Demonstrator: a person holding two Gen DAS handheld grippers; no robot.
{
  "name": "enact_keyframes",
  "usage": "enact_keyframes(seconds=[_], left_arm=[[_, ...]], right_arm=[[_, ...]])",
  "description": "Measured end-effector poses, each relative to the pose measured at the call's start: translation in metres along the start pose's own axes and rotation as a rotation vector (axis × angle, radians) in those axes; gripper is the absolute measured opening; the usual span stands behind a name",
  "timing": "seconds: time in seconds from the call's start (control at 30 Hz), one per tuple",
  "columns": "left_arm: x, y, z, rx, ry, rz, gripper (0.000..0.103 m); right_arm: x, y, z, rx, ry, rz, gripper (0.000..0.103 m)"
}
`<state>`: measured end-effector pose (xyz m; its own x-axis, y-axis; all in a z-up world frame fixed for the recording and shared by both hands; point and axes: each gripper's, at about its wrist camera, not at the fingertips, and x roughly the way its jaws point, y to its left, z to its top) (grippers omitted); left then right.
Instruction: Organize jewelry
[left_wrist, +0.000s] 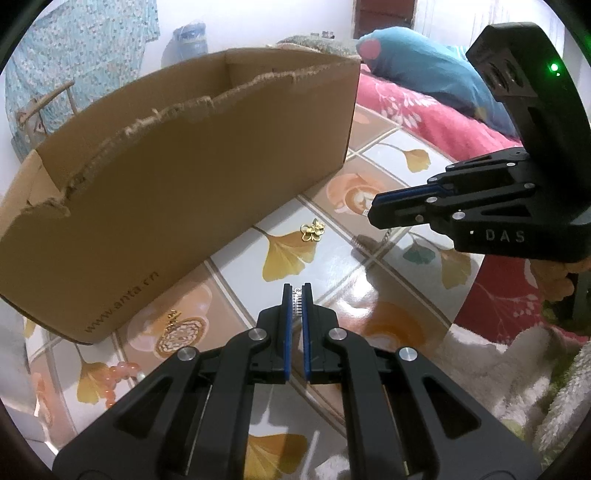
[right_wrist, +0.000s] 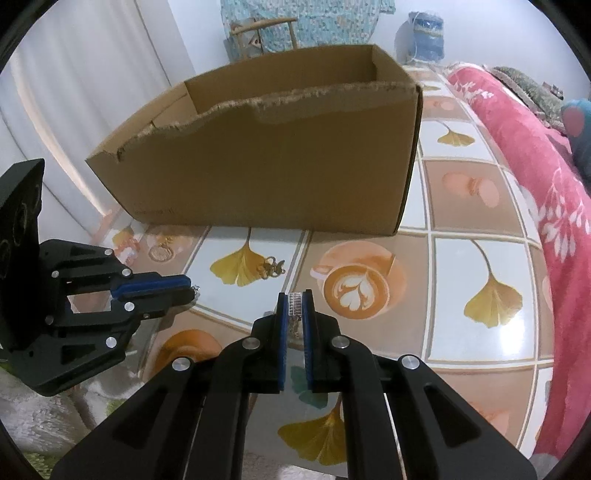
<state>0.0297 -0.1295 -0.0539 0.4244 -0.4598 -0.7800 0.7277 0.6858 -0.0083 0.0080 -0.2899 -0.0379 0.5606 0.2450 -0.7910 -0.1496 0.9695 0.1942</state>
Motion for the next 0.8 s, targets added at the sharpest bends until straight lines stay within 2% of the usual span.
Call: enact_keyframes(seconds=[0.17, 0.3, 0.47, 0.57, 0.63, 0.7, 0.8], left_arm=[[-0.026, 0.002, 0.012, -0.001, -0.07, 0.014, 0.004], [-0.053, 0.009, 0.032, -0.002, -0.139, 0.01, 0.004], [-0.087, 0.031, 0.065, 0.01, -0.235, 0.013, 0.004], [-0.092, 0.052, 0.089, -0.002, -0.252, 0.028, 0.004], [-0.085, 0.065, 0.102, -0.014, -0.232, 0.023, 0.004], [-0.074, 0.079, 0.116, -0.037, -0.198, 0.0, 0.004], [-0.041, 0.102, 0.136, -0.071, -0.083, -0.036, 0.004]], right_arm=[[-0.019, 0.006, 0.011, -0.024, -0.063, 0.012, 0.008], [-0.041, 0.019, 0.029, -0.081, -0.148, 0.024, 0.008], [-0.078, 0.038, 0.072, -0.201, -0.306, 0.055, 0.008], [-0.084, 0.044, 0.103, -0.241, -0.349, 0.107, 0.008], [-0.074, 0.045, 0.13, -0.259, -0.332, 0.127, 0.008], [-0.057, 0.042, 0.153, -0.254, -0.276, 0.145, 0.008], [-0.008, 0.027, 0.191, -0.194, -0.095, 0.195, 0.008]])
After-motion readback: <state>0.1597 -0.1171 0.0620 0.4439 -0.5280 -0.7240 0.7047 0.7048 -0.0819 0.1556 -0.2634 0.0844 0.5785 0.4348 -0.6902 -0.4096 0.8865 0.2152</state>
